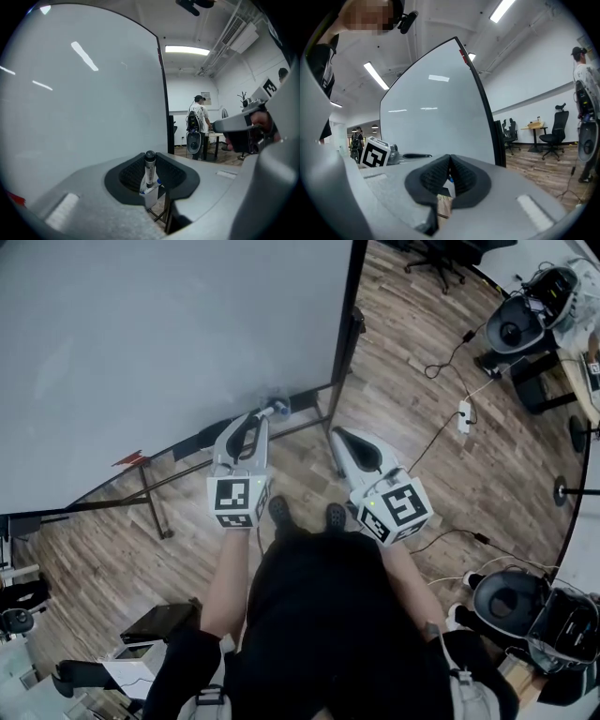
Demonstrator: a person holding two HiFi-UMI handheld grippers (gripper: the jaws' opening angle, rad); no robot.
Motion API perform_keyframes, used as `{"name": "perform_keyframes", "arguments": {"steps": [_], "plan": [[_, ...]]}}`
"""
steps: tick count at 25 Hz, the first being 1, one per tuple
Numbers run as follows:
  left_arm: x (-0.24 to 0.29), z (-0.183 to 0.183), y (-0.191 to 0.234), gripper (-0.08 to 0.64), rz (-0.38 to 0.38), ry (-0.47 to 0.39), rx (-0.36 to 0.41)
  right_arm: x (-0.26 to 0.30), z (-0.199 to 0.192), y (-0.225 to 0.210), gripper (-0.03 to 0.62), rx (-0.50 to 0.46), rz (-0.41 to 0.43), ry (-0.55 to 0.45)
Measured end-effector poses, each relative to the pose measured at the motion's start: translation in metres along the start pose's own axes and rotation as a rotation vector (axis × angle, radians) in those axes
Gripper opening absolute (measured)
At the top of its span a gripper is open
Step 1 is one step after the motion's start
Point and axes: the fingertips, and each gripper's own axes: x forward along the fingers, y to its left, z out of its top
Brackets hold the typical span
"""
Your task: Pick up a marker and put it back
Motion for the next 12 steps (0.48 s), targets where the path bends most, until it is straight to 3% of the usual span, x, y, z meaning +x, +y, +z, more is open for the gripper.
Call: {"name": "perform_keyframes", "arguments": {"steps": [7, 12], "plan": [[-0.030, 0.024, -0.015, 0.080, 0.124, -0.109, -0.014, -0.014, -0.001, -0.005, 0.002, -0.001, 0.098, 0.011], [-0.064, 0.027, -0.029, 0.080, 0.211, -0.126, -0.038, -0.025, -0.013, -0.002, 0.002, 0.020, 0.173, 0.047]]}}
